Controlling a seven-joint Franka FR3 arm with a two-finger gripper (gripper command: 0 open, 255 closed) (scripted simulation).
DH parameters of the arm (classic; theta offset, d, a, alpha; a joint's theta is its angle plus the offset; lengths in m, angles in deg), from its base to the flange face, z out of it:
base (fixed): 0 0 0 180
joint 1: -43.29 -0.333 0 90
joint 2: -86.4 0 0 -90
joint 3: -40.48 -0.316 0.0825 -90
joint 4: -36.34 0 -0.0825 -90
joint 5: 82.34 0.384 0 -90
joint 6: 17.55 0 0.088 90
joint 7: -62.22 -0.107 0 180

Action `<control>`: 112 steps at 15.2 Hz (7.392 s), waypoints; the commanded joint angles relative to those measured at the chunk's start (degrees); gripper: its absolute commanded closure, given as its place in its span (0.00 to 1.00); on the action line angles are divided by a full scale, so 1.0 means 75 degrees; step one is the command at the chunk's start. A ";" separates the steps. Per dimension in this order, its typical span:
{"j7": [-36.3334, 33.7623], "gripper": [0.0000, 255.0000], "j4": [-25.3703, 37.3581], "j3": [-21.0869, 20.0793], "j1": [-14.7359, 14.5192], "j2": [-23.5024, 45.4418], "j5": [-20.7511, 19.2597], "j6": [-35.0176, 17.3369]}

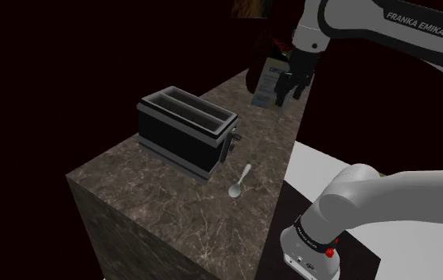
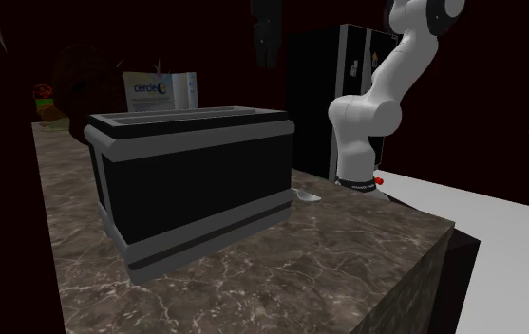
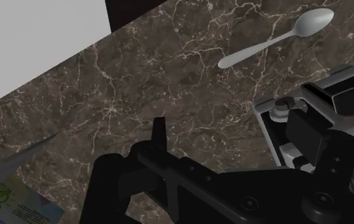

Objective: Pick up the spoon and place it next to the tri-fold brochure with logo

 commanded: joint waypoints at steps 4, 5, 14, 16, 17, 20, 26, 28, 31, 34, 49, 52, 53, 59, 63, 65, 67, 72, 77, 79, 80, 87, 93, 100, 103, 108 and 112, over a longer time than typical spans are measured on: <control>-0.0032 0.00 -0.0888 -0.0183 -0.0246 -0.0398 0.0230 -0.0667; -0.0042 0.00 -0.1171 -0.0249 -0.0333 -0.0518 0.0310 -0.0890; -0.0155 0.00 -0.3448 -0.0983 -0.1278 -0.1229 0.1125 -0.3022; -0.0193 0.00 -0.3884 -0.1186 -0.1532 -0.1267 0.1333 -0.3549; -0.0214 0.00 -0.4090 -0.1295 -0.1665 -0.1264 0.1442 -0.3823; -0.0290 0.00 -0.4661 -0.1645 -0.2085 -0.1149 0.1780 -0.4704; -0.0444 0.00 -0.5422 -0.2282 -0.2763 -0.0471 0.2343 -0.6440; -0.0443 0.00 -0.5522 -0.2335 -0.2752 -0.0242 0.2378 -0.6769; -0.0441 0.00 -0.5654 -0.2417 -0.2726 0.0141 0.2426 -0.7281; -0.0442 0.00 -0.5715 -0.2461 -0.2707 0.0359 0.2447 -0.7559; -0.0442 1.00 -0.5713 -0.2461 -0.2706 0.0360 0.2446 -0.7558; -0.0429 1.00 -0.5606 -0.2402 -0.2703 0.0136 0.2406 -0.7230; -0.0423 1.00 -0.5548 -0.2372 -0.2700 0.0032 0.2384 -0.7070; -0.0389 1.00 -0.5158 -0.2205 -0.2663 -0.0487 0.2250 -0.6170; -0.0370 1.00 -0.4860 -0.2099 -0.2628 -0.0741 0.2159 -0.5623; -0.0361 1.00 -0.4701 -0.2048 -0.2609 -0.0844 0.2114 -0.5364; -0.0353 1.00 -0.4537 -0.1999 -0.2589 -0.0932 0.2070 -0.5114; -0.0334 1.00 -0.4100 -0.1883 -0.2537 -0.1091 0.1964 -0.4522; -0.0319 1.00 -0.3631 -0.1776 -0.2485 -0.1178 0.1864 -0.3971; -0.0313 1.00 -0.3436 -0.1737 -0.2464 -0.1194 0.1827 -0.3760; -0.0310 1.00 -0.3336 -0.1718 -0.2454 -0.1199 0.1809 -0.3657; -0.0295 1.00 -0.2611 -0.1595 -0.2384 -0.1173 0.1690 -0.2960; -0.0286 1.00 -0.1950 -0.1505 -0.2327 -0.1078 0.1599 -0.2395; -0.0279 1.00 -0.1133 -0.1417 -0.2263 -0.0896 0.1506 -0.1761; -0.0278 1.00 -0.0768 -0.1384 -0.2237 -0.0798 0.1469 -0.1494; -0.0279 1.00 -0.0137 -0.1337 -0.2195 -0.0607 0.1411 -0.1054; -0.0281 1.00 0.0388 -0.1306 -0.2162 -0.0432 0.1369 -0.0704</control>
